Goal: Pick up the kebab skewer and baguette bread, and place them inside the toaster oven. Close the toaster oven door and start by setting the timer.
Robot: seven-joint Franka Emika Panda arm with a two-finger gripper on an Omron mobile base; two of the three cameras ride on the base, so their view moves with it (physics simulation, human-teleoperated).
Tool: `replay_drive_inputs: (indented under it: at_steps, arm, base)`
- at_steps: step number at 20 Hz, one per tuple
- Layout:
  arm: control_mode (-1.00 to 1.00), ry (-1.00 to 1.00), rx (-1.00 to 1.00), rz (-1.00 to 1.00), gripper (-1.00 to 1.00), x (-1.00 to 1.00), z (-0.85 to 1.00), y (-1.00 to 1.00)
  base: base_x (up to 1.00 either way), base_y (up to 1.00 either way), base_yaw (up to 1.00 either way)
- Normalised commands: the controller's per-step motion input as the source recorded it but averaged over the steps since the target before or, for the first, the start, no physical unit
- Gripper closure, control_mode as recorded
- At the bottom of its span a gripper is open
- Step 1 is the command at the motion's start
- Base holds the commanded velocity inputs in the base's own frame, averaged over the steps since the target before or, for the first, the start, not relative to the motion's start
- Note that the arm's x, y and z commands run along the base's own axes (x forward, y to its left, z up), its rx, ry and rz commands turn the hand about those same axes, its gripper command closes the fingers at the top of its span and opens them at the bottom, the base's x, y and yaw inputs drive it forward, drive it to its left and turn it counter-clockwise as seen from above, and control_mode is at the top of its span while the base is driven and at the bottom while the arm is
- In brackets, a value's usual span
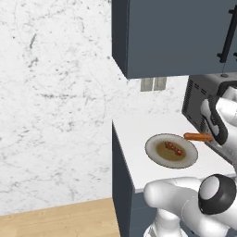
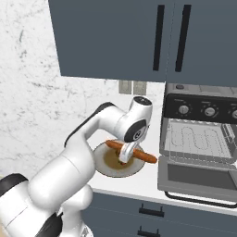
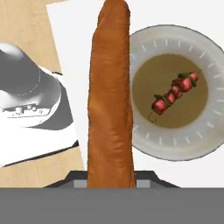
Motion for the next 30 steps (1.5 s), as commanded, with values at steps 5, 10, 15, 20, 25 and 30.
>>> replay_drive_inputs:
  at_steps: [5, 10, 15, 20, 25, 30]
  arm:
    - [-1.00, 0.00, 0.01, 0.20, 1.00, -0.04, 0.37, -0.79]
    - [-1.00, -0.19, 0.00, 0.20, 1.00, -0.33, 0.26, -0.72]
    - [-1.00, -0.27, -0.01, 0.23, 1.00, -0.03, 0.17, -0.67]
    - [-1.00, -0.08, -0.01, 0.08, 1.00, 0.25, -0.02, -0.77]
    - [-1.00, -0.03, 0.00, 0.00, 1.00, 0.51, 0.00, -0.84]
    - [-1.00, -0.07, 0.00, 0.00, 1.00, 0.50, 0.00, -0.71]
  base:
    - [0.00, 0.00, 0.00]
    - [0.00, 0.00, 0.00]
    - [0.00, 0.00, 0.00]
    - [0.00, 0.00, 0.00]
    - [0.00, 0.00, 0.00]
    - [0.00, 0.00, 0.00]
